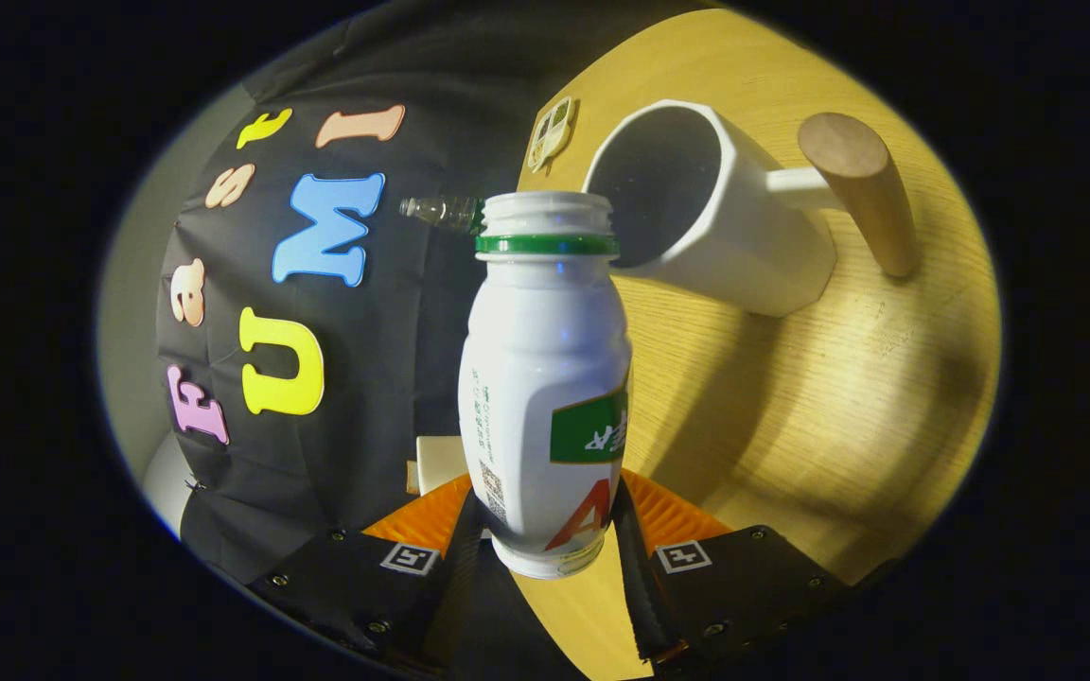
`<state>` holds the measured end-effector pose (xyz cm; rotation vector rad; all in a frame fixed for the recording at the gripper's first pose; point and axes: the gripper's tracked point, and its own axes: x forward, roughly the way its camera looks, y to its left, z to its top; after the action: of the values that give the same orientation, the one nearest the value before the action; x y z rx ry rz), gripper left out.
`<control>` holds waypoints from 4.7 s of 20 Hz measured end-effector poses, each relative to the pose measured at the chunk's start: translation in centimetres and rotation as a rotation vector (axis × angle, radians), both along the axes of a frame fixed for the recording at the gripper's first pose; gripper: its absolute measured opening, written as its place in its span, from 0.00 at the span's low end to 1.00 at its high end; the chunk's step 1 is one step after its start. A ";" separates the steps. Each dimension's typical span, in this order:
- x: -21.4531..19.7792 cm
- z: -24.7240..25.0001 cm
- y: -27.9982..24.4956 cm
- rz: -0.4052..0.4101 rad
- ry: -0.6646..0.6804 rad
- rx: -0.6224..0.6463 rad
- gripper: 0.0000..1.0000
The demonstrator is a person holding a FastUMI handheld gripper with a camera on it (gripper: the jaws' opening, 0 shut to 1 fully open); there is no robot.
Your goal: Take the bottle from table, then pour the juice into the cup, finally place the bottle on the coaster
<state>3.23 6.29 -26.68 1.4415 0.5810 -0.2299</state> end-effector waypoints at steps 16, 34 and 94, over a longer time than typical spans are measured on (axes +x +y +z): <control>0.2 1.9 0.3 -0.027 0.033 0.180 0.69; 0.1 3.1 0.3 -0.041 0.057 0.300 0.69; 0.2 7.0 -2.8 -0.092 0.064 0.582 0.69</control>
<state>3.39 3.45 -19.71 2.0327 0.6661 -0.1869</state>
